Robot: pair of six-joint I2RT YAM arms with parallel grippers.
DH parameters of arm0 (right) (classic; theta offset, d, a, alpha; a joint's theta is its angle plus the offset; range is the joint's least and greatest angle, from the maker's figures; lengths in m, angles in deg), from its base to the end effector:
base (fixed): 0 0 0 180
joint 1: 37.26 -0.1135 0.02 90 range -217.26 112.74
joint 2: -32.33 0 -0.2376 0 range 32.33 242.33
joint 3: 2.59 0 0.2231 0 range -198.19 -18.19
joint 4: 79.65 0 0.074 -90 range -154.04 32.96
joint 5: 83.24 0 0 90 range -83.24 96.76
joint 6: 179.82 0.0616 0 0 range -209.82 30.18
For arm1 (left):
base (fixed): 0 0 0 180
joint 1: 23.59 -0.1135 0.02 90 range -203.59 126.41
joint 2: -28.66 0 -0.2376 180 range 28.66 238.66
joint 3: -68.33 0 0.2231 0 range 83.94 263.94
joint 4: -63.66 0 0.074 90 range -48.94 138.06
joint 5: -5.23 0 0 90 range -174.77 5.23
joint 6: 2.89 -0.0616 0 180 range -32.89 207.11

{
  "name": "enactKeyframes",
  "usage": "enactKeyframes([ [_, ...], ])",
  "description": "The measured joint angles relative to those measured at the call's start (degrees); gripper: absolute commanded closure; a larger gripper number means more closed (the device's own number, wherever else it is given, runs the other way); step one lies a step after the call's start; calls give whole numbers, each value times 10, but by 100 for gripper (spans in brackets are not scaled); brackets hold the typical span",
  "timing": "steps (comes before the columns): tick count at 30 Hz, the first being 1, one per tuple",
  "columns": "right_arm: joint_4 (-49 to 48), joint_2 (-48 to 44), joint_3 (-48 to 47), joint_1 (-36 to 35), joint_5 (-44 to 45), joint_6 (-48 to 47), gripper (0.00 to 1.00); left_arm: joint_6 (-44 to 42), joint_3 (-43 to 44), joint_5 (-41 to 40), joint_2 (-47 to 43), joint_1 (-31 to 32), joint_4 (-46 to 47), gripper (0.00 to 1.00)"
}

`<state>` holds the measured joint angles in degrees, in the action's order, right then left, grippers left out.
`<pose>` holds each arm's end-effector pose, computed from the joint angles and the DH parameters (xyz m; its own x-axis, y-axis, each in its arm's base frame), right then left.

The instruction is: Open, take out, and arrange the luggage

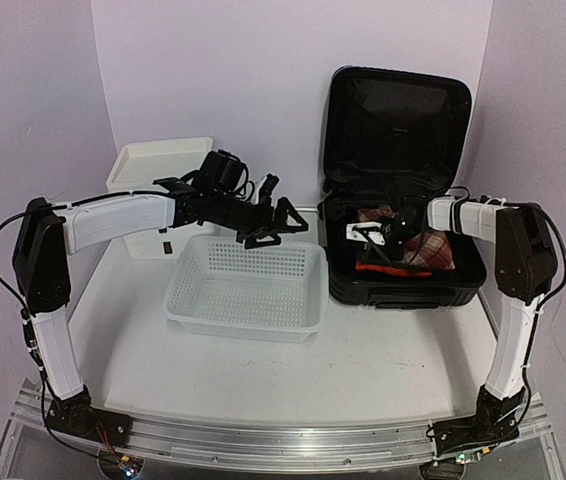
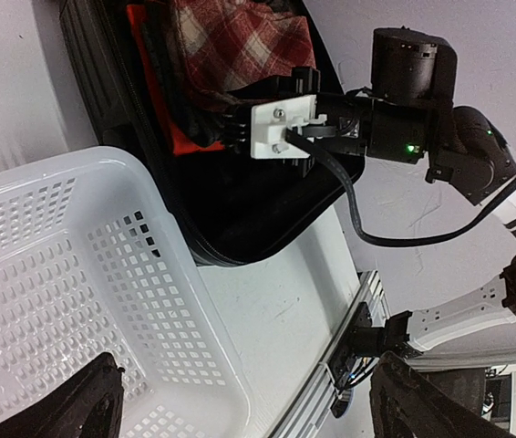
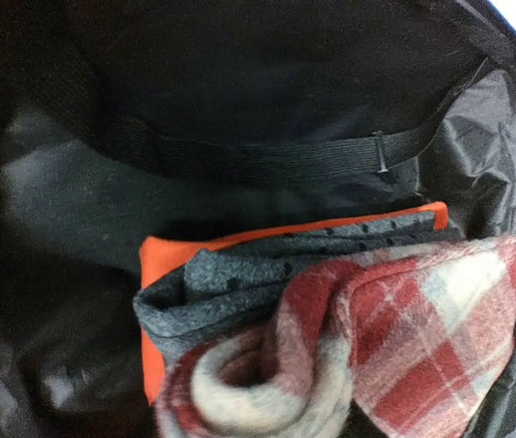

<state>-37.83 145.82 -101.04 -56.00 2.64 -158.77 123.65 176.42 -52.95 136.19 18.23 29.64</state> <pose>0.3814 0.1341 0.1601 0.0490 -0.9664 -0.2525 -0.8685 0.0837 -0.4886 0.2914 -0.3043 0.2726 -0.8626 0.0930 -0.4972 0.4740 0.4920 -0.7303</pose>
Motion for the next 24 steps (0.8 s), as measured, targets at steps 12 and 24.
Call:
enactKeyframes([
  [12, 107, 8, -85, 32, -51, 51, 44, 6, 0, 1, 0, 0, 0, 6],
  [24, 137, 30, -108, 36, -66, 74, 60, 17, 0, 12, 0, 0, 1, 2],
])
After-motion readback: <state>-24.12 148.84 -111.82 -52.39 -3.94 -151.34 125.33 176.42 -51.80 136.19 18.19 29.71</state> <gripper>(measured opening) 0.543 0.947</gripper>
